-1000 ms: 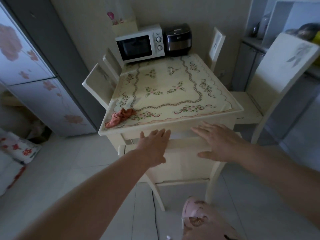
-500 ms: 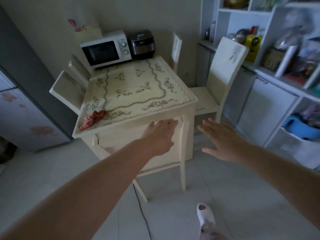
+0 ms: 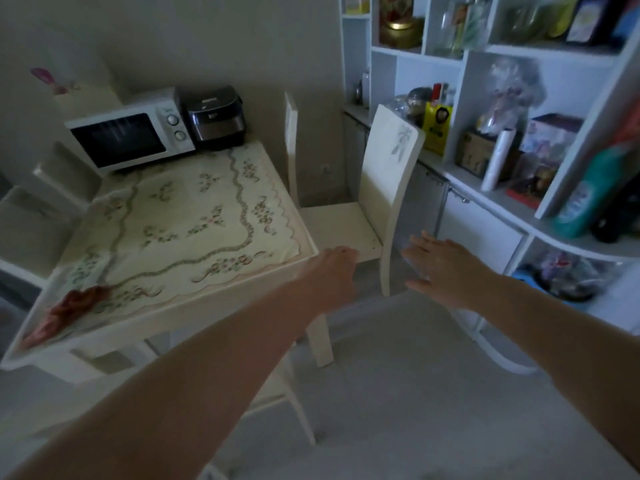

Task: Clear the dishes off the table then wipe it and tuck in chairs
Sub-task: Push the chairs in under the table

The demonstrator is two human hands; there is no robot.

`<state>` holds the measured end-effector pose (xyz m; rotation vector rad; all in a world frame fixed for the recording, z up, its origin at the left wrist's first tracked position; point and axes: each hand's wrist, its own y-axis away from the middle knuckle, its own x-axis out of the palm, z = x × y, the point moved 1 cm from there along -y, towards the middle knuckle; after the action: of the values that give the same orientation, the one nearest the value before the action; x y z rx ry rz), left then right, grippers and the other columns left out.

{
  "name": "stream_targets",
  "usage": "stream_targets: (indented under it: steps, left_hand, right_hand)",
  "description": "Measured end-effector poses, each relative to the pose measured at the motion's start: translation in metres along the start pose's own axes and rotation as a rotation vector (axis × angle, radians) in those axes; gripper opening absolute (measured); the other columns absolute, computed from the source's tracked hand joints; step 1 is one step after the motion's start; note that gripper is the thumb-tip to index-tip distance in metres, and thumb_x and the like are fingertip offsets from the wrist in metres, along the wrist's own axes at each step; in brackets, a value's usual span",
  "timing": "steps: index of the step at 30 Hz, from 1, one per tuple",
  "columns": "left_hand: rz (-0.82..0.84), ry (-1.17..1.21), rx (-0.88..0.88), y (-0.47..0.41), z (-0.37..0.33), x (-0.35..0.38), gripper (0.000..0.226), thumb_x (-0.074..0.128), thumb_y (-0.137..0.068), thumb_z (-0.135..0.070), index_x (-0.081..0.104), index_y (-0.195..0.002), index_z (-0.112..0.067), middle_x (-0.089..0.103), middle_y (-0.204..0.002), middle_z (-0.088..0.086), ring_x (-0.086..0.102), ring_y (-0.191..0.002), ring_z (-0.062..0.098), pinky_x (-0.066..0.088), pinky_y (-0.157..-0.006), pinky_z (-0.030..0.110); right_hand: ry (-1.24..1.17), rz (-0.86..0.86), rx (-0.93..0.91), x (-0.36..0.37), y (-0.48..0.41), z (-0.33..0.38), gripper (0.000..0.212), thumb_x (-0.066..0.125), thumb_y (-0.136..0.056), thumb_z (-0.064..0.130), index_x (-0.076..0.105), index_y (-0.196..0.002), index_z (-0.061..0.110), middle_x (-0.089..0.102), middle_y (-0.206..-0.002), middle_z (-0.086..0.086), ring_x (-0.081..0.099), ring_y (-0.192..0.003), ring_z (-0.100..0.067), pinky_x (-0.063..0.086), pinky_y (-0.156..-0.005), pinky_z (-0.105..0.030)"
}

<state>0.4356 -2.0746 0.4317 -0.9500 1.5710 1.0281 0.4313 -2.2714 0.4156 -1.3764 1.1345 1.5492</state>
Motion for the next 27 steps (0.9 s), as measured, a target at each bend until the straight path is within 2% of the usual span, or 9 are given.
stream_targets:
  steps: [3,13,17,21,25,27]
  left_hand:
    - [0.017,0.026,-0.039,-0.047,-0.020,-0.012,0.045,0.051,-0.092,-0.015,0.043,-0.136,-0.013,0.045,-0.141,0.005,0.046,-0.128,0.026,0.042,-0.102,0.040]
    - [0.056,0.026,-0.073,-0.141,-0.030,-0.019,0.052,0.051,-0.094,-0.022,0.035,-0.144,-0.017,0.040,-0.148,0.003,0.041,-0.133,0.021,0.037,-0.106,0.036]
    - [0.073,0.081,-0.071,-0.199,-0.030,-0.023,0.063,0.051,-0.096,-0.029,0.022,-0.151,-0.021,0.027,-0.156,0.001,0.029,-0.141,0.020,0.030,-0.112,0.036]
    - [0.031,0.134,-0.083,-0.267,-0.026,-0.028,0.058,0.053,-0.094,-0.031,0.033,-0.146,-0.016,0.038,-0.150,0.005,0.039,-0.135,0.024,0.037,-0.108,0.039]
    - [0.014,0.182,-0.100,-0.353,-0.008,-0.031,0.062,0.053,-0.094,-0.035,0.029,-0.149,-0.018,0.034,-0.153,0.004,0.035,-0.138,0.023,0.034,-0.109,0.037]
    - [0.014,0.233,-0.124,-0.393,-0.001,-0.035,0.062,0.053,-0.094,-0.037,0.030,-0.149,-0.019,0.037,-0.151,0.005,0.038,-0.137,0.023,0.036,-0.108,0.037]
  right_hand:
    - [-0.015,-0.008,-0.019,-0.014,-0.026,-0.044,0.058,0.047,-0.096,0.037,0.030,-0.147,0.014,0.022,-0.156,-0.004,0.009,-0.148,-0.021,0.021,-0.116,-0.042]
    - [-0.230,-0.049,0.005,-0.026,-0.101,-0.129,0.048,0.041,-0.100,0.024,0.033,-0.146,0.013,0.029,-0.155,-0.005,0.015,-0.147,-0.022,0.025,-0.115,-0.037]
    - [-0.246,-0.031,0.020,-0.039,-0.143,-0.159,0.042,0.042,-0.100,0.023,0.042,-0.140,0.013,0.039,-0.148,-0.008,0.021,-0.145,-0.023,0.029,-0.110,-0.036]
    - [-0.220,-0.027,0.038,-0.049,-0.209,-0.193,0.043,0.045,-0.099,0.024,0.042,-0.140,0.013,0.038,-0.149,-0.008,0.023,-0.144,-0.024,0.030,-0.108,-0.038]
    - [-0.186,-0.086,0.059,-0.050,-0.299,-0.234,0.049,0.046,-0.097,0.030,0.039,-0.144,0.017,0.037,-0.150,-0.006,0.032,-0.139,-0.023,0.034,-0.106,-0.036]
    - [-0.175,-0.088,0.066,-0.052,-0.338,-0.252,0.048,0.045,-0.097,0.031,0.039,-0.144,0.020,0.039,-0.149,-0.004,0.040,-0.133,-0.023,0.037,-0.098,-0.033]
